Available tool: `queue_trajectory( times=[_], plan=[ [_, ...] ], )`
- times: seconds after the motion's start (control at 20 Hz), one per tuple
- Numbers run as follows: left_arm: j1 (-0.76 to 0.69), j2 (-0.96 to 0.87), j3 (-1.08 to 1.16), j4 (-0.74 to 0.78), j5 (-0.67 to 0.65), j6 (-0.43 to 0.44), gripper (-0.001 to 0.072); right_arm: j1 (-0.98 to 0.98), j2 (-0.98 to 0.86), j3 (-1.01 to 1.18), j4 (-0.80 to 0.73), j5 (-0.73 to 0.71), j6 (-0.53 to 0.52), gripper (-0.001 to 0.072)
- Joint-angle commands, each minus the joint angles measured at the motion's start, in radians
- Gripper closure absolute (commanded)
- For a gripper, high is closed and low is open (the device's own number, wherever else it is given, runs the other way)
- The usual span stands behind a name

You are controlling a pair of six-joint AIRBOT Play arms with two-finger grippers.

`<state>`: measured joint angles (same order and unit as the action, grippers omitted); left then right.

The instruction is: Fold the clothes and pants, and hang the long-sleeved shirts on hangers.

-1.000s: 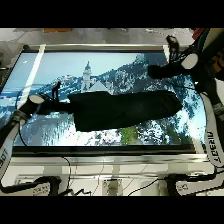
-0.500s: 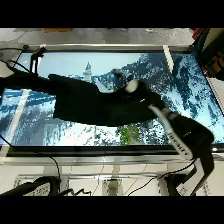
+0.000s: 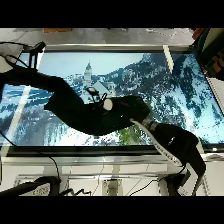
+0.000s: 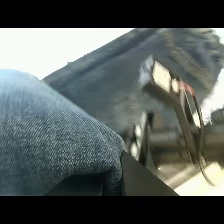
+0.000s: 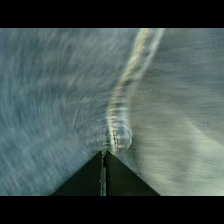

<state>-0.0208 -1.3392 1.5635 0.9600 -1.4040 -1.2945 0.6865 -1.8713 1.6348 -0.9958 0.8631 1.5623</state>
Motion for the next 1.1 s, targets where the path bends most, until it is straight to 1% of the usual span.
queue_trajectory(
  times=[0.0,0.1,0.2,0.25,0.3,0.35,0.4,0.45,0.5,0.55,0.6,0.7,0.75,0.8,0.85,0.9,0.95,1.0,1.05],
  plan=[
    [-0.087,-0.068,0.002,-0.119,0.003,-0.001,0.0668,-0.172,0.035,0.0,-0.044,0.08,0.0,0.0679],
    [-0.186,-0.128,0.002,-0.152,0.036,-0.001,0.0668,-0.311,0.075,0.0,-0.065,0.133,-0.001,0.0679],
    [-0.309,-0.203,0.002,-0.195,0.147,-0.002,0.0668,-0.443,0.116,-0.001,-0.086,0.183,-0.007,0.0679],
    [-0.367,-0.24,0.002,-0.206,0.231,-0.008,0.0668,-0.502,0.135,0.0,-0.092,0.201,-0.012,0.0679],
    [-0.423,-0.279,0.002,-0.206,0.349,-0.025,0.0667,-0.552,0.153,-0.001,-0.099,0.21,-0.011,0.0679],
    [-0.468,-0.311,0.003,-0.206,0.472,-0.05,0.0643,-0.599,0.172,0.0,-0.106,0.217,-0.011,0.0679],
    [-0.505,-0.338,0.004,-0.211,0.594,-0.097,0.0575,-0.637,0.187,-0.001,-0.109,0.226,-0.011,0.0679],
    [-0.529,-0.355,0.005,-0.245,0.692,-0.145,0.0453,-0.673,0.201,0.0,-0.109,0.238,-0.012,0.0679],
    [-0.548,-0.365,0.005,-0.313,0.755,-0.158,0.0215,-0.7,0.212,-0.001,-0.111,0.248,-0.013,0.0679],
    [-0.563,-0.369,0.005,-0.396,0.779,-0.156,0.0001,-0.725,0.218,-0.001,-0.118,0.255,-0.016,0.0679],
    [-0.571,-0.367,0.008,-0.433,0.78,-0.129,0.0004,-0.743,0.22,0.0,-0.126,0.262,-0.036,0.0679],
    [-0.571,-0.354,0.015,-0.441,0.75,0.001,0.0004,-0.775,0.219,-0.001,-0.164,0.289,-0.071,0.0679],
    [-0.562,-0.345,0.015,-0.433,0.734,0.049,0.0004,-0.787,0.219,-0.001,-0.189,0.299,-0.099,0.0679],
    [-0.548,-0.338,0.015,-0.417,0.716,0.074,0.0005,-0.798,0.219,-0.001,-0.214,0.31,-0.129,0.0679],
    [-0.529,-0.332,0.015,-0.378,0.692,0.08,0.0006,-0.812,0.217,-0.001,-0.239,0.325,-0.165,0.0679],
    [-0.508,-0.328,0.015,-0.319,0.67,0.08,0.0011,-0.827,0.211,-0.001,-0.251,0.339,-0.21,0.068],
    [-0.483,-0.326,0.015,-0.226,0.647,0.08,0.004,-0.847,0.199,-0.001,-0.247,0.372,-0.272,0.0681],
    [-0.459,-0.326,0.015,-0.13,0.624,0.08,0.0138,-0.868,0.183,-0.001,-0.238,0.425,-0.338,0.068],
    [-0.431,-0.327,0.014,-0.02,0.59,0.079,0.0311,-0.889,0.165,-0.004,-0.212,0.468,-0.374,0.0681]
  ],
)
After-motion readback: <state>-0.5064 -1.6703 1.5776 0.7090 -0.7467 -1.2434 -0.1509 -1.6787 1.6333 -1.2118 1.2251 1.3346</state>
